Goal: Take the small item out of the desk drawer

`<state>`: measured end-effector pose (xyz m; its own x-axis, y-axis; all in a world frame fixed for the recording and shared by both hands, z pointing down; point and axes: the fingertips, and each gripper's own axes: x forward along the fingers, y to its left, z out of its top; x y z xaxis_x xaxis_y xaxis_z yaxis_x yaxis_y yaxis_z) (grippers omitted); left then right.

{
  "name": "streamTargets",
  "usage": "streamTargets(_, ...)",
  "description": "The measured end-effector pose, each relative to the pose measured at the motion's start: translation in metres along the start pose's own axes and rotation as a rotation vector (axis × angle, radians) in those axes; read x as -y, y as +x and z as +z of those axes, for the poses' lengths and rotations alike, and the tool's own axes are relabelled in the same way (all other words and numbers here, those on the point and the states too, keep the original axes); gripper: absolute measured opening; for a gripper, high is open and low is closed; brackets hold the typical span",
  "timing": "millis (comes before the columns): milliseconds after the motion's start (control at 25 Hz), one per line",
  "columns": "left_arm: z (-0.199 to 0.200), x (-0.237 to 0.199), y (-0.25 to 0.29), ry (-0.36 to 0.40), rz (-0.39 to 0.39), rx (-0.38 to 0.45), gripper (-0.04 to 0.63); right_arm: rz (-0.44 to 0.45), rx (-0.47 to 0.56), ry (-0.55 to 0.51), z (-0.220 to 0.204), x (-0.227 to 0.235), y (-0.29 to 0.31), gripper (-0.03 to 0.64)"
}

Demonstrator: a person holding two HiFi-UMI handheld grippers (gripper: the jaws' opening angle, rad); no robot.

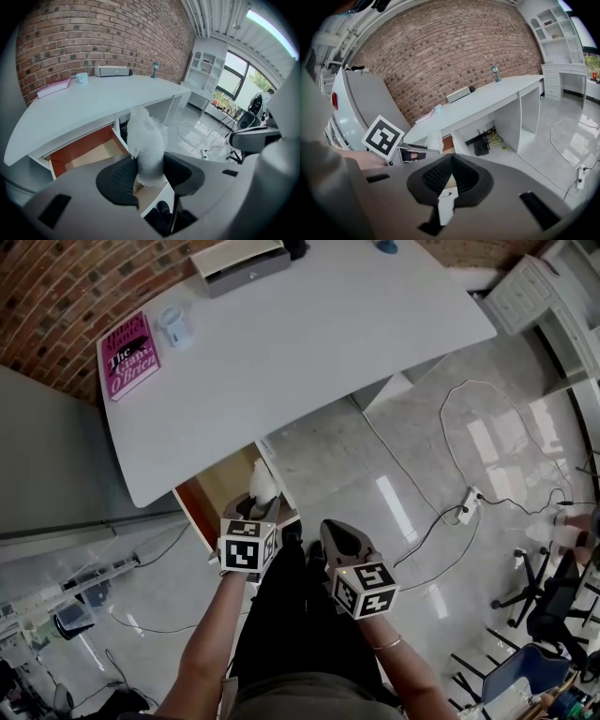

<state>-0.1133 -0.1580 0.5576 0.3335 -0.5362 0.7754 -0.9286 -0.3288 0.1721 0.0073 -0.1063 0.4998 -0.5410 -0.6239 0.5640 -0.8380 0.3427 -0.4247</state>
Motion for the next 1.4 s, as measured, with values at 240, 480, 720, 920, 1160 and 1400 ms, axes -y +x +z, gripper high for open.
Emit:
streamTargets(240,0.016,0.01,-0.019,-0.001,-0.004,0.046,0.179,0.002,0.036,0.023,0.012,0.002,-0.01,0.005)
streamTargets(480,0.029,0.022,-0.033,0.039,-0.009,0.09,0.178,0.003,0.074,0.018,0.025,0.002,-0.019,0.005)
streamTargets(720,0.039,0.036,-0.046,0.053,-0.013,0.13,0.179,-0.001,0.09,-0.002,0.03,0.008,-0.031,0.005)
streamTargets(920,0.043,0.046,-0.059,0.055,-0.012,0.155,0.179,-0.008,0.096,0.005,0.029,0.013,-0.04,0.005)
streamTargets(1160,0.051,0.056,-0.076,0.055,-0.013,0.202,0.178,-0.011,0.116,-0.016,0.035,0.018,-0.05,0.005)
streamTargets(1400,0.057,0.066,-0.094,0.053,-0.018,0.251,0.179,-0.012,0.137,-0.024,0.041,0.02,-0.059,0.005)
